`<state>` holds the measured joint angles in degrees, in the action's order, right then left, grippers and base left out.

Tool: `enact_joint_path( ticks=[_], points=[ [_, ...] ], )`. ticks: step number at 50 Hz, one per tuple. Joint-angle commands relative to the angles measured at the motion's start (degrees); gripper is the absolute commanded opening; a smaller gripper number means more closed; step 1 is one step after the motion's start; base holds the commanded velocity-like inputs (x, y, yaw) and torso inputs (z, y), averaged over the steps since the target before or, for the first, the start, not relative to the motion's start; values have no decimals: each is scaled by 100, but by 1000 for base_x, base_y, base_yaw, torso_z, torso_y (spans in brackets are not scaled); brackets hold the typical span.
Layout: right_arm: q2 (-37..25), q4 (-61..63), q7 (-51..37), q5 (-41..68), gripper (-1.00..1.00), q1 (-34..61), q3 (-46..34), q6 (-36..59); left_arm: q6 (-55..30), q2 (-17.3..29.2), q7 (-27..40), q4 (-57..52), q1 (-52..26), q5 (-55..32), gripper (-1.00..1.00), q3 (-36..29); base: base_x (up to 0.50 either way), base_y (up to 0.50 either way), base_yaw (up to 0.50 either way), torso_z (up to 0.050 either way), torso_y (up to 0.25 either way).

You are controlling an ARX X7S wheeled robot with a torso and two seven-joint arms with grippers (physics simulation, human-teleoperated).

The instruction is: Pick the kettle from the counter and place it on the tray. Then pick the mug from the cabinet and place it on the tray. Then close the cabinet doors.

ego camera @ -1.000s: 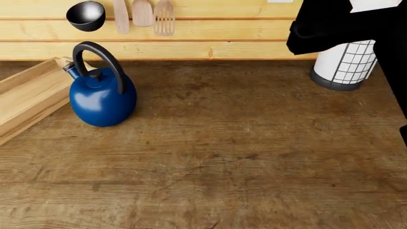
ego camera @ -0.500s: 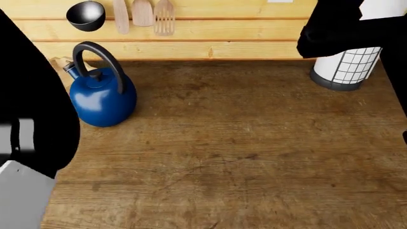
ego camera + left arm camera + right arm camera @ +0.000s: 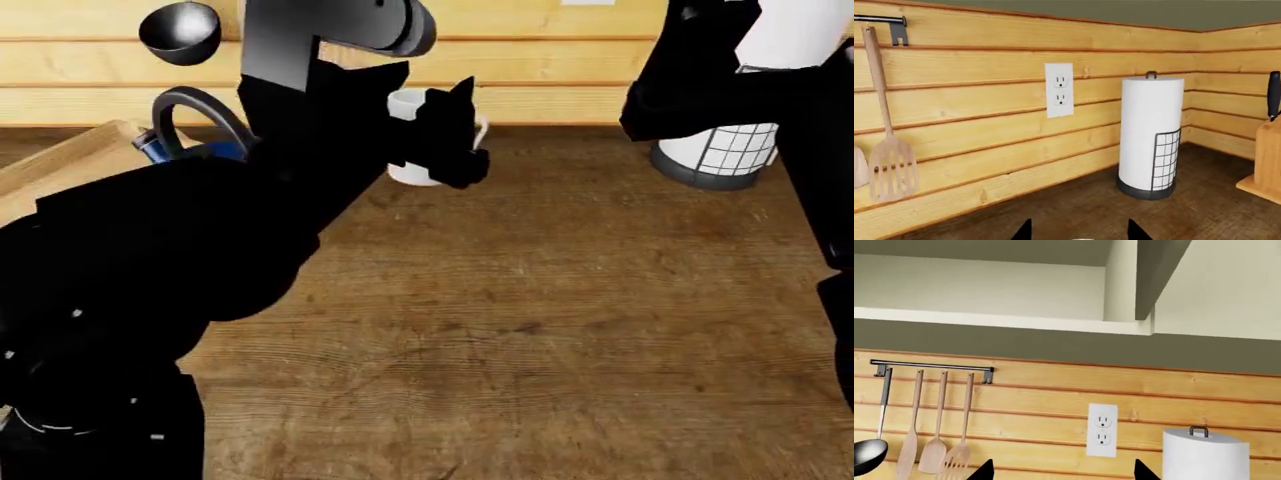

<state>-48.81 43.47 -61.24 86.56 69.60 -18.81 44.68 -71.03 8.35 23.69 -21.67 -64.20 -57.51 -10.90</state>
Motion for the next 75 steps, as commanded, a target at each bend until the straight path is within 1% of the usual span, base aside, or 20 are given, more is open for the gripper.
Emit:
enact_joint_path(
  ticks=[1, 6, 13, 23, 27, 32, 41, 49, 58, 75],
  points=[
    [-49, 12, 87, -170, 100, -251, 21, -80, 770, 641, -301, 469, 385, 768, -100, -238, 0, 0, 0, 0, 0],
    [-26, 10, 89, -211, 100, -276, -12, -73, 852, 827, -394, 924, 50, 932, -100, -149, 0, 0, 0, 0, 0],
    [39, -4, 106, -270, 100, -295, -71, -67, 657, 930, -386, 1031, -516, 870, -100, -70, 0, 0, 0, 0, 0],
    [73, 34, 134, -373, 100, -258, -144, -16, 648, 1121, -403, 1702, -1792, 1134, -100, 33, 0, 0, 0, 0, 1],
    [59, 72, 103, -368, 100, -211, -152, 13, 570, 1200, -419, 1844, -2122, 1189, -100, -5, 3, 348, 0, 0, 0],
    [52, 97, 96, -380, 100, -166, -164, 38, 467, 1255, -374, 1860, -2313, 1159, -100, 42, 4, 500, 0, 0, 0],
    [67, 119, 117, -364, 100, -177, -152, -2, 349, 1290, -287, 1783, -2420, 1073, -100, 119, 4, 500, 0, 0, 1],
    [52, 137, 117, -369, 100, -205, -141, -26, 313, 1377, -218, 1641, -2305, 1011, -100, 199, 4, 500, 0, 0, 0],
    [35, 116, 101, -344, 100, -175, -130, -26, 261, 1439, -140, 1452, -2023, 898, -100, 286, 4, 500, 0, 0, 0],
    [96, 111, 80, -356, 100, -74, -194, 19, 615, 1550, -274, 1389, -1314, 979, -100, 206, 4, 500, 0, 0, 1]
  ],
)
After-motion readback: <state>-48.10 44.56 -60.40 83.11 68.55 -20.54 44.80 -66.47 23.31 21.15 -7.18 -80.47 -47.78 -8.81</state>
